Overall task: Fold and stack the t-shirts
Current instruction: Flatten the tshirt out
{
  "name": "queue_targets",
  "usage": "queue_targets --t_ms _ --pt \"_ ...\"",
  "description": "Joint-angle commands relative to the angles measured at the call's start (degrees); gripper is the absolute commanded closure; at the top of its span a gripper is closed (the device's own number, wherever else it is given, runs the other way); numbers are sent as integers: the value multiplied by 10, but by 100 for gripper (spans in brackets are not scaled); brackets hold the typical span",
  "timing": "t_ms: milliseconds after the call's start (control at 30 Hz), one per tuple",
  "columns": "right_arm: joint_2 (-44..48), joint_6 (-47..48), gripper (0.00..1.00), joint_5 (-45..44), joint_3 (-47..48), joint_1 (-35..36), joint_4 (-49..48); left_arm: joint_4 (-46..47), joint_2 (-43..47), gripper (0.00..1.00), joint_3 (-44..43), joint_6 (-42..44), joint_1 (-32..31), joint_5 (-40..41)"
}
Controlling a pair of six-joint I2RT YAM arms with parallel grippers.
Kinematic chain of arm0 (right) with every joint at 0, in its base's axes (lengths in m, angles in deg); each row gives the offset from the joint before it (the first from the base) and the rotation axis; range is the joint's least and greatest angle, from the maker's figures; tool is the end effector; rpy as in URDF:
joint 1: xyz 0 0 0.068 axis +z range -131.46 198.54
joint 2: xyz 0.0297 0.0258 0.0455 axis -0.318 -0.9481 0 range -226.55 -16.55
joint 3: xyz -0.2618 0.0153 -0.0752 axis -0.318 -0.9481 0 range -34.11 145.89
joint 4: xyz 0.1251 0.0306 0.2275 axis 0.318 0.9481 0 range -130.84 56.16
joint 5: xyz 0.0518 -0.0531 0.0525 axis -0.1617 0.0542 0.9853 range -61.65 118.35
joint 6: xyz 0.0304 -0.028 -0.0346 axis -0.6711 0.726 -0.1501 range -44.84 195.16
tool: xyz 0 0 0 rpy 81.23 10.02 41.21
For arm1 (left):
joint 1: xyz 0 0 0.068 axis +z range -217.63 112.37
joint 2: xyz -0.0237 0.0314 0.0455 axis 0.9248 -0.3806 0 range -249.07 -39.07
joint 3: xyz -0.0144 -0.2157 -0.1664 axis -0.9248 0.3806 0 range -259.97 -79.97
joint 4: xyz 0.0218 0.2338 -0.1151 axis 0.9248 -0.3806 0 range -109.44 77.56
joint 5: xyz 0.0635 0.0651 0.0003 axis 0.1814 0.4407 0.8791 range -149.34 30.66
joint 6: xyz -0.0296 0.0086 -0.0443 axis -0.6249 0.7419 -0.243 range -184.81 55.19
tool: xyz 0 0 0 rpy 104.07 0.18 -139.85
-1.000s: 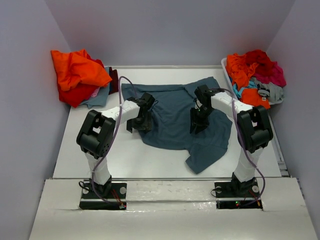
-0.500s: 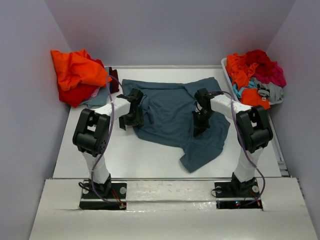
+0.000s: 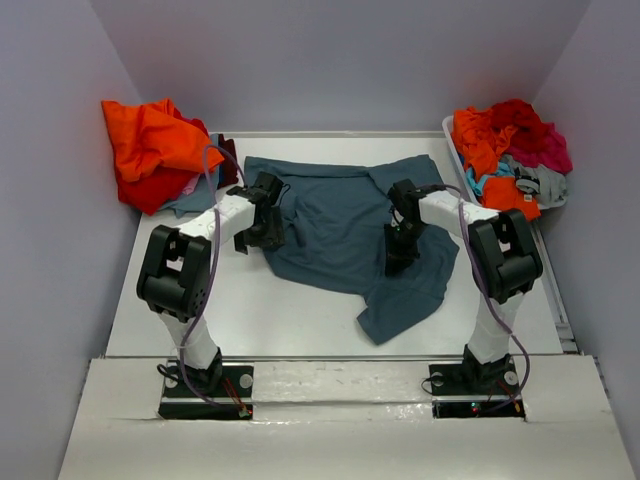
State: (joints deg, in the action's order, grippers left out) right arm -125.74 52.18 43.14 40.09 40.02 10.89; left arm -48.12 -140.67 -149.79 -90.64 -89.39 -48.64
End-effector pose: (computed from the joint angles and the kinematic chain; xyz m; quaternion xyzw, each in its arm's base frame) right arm 0.3205 0.1359 0.1634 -0.0094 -0.9912 -0.1298 0.0224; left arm 0.3319 -0.1254 0.1933 -0.0528 0.9752 0.0052 0.2149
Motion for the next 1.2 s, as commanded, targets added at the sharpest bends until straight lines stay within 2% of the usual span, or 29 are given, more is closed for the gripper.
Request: queue_targets --t_ms 0,67,133,400,700,867,1067,1167 --pt "3 9 64 24 14 5 0 -18 26 18 -13 8 -1 23" --pt "9 25 54 44 24 5 10 -16 26 18 -12 9 -1 20" --pt "16 36 52 45 32 5 24 -15 25 18 -15 8 -1 18" --pt "51 32 52 79 1 26 38 -15 7 18 -34 12 -1 17" --pt "15 24 49 104 8 81 28 -10 -18 18 -57 17 -1 13" --pt "5 23 49 96 10 81 29 -11 -17 18 -57 22 -1 13" --pt "-11 16 54 106 -7 87 13 -12 -17 18 -60 23 -1 10" --pt "-19 11 65 110 -12 87 5 -18 -18 18 -71 24 -1 11"
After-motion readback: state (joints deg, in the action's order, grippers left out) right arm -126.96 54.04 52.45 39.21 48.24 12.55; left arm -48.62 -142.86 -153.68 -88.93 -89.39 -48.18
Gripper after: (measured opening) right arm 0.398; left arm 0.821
